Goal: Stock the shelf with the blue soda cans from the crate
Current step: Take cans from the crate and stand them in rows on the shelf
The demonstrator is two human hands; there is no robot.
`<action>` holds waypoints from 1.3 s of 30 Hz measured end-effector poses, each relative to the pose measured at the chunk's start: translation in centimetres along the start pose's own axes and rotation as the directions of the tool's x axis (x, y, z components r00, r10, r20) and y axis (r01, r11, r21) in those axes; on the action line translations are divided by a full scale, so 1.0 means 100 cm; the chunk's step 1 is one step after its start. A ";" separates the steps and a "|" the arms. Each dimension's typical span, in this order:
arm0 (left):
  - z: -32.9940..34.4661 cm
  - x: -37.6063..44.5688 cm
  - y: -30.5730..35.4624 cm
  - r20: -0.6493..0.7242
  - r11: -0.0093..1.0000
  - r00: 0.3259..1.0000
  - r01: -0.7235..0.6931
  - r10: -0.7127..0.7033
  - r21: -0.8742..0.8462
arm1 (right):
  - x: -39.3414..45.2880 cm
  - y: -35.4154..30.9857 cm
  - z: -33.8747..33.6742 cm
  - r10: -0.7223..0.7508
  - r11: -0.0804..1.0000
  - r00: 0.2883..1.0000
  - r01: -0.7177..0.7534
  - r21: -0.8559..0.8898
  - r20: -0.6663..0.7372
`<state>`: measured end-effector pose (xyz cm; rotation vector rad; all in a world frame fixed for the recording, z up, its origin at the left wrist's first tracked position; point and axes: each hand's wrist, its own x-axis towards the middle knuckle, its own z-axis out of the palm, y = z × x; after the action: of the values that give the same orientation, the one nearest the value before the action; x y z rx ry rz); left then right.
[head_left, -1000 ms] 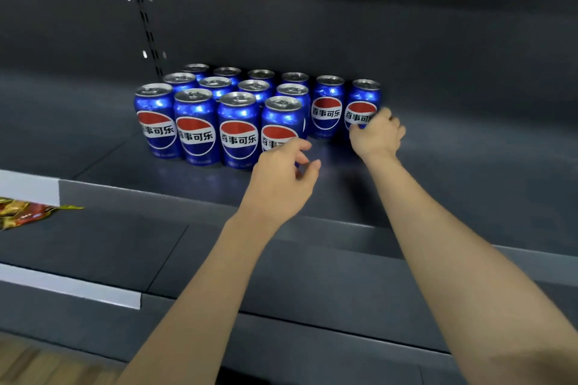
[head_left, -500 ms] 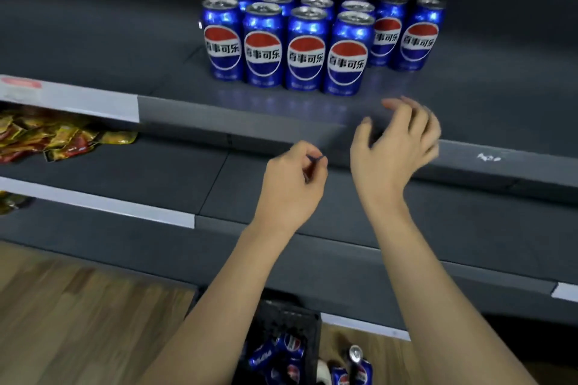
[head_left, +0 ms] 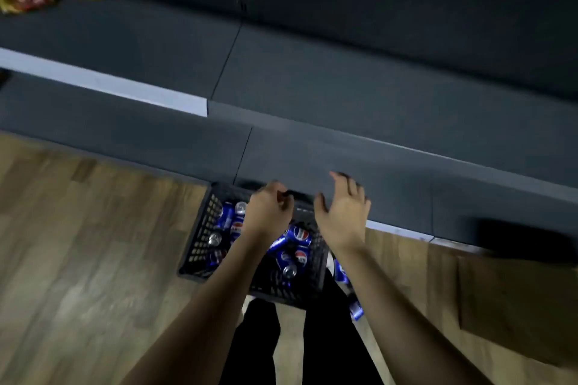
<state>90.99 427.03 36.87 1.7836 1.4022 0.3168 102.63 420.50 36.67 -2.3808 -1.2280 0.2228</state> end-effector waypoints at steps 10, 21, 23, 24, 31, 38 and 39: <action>0.082 -0.012 -0.168 0.150 0.906 0.896 0.398 -0.417 0.142 | -0.063 0.069 0.150 0.063 0.974 0.738 0.100 -0.202 0.671; 0.162 -0.001 -0.245 0.188 0.694 0.675 0.717 -0.713 0.056 | -0.040 0.115 0.238 0.012 0.898 0.449 0.388 -0.207 0.893; 0.180 0.004 -0.256 0.189 0.673 0.659 0.739 -0.728 0.017 | -0.029 0.120 0.259 -0.012 0.870 0.429 0.449 -0.202 0.903; 0.190 0.007 -0.262 0.191 0.663 0.652 0.748 -0.734 -0.005 | -0.024 0.122 0.270 -0.019 0.856 0.420 0.476 -0.202 0.907; 0.263 0.031 -0.320 0.181 0.596 0.610 0.792 -0.771 -0.129 | -0.010 0.138 0.379 -0.078 0.728 0.337 0.663 -0.177 0.938; 0.340 0.074 -0.392 0.133 0.567 0.583 0.812 -0.802 -0.141 | 0.006 0.163 0.496 -0.242 0.515 0.229 0.854 -0.075 0.943; 0.348 0.080 -0.398 0.127 0.630 0.629 0.776 -0.767 -0.037 | 0.010 0.167 0.508 -0.265 0.471 0.193 0.881 -0.048 0.945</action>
<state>88.70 420.23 -16.13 0.9466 1.8987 -0.1798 98.19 429.01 -15.98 -1.8017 -3.1404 0.9684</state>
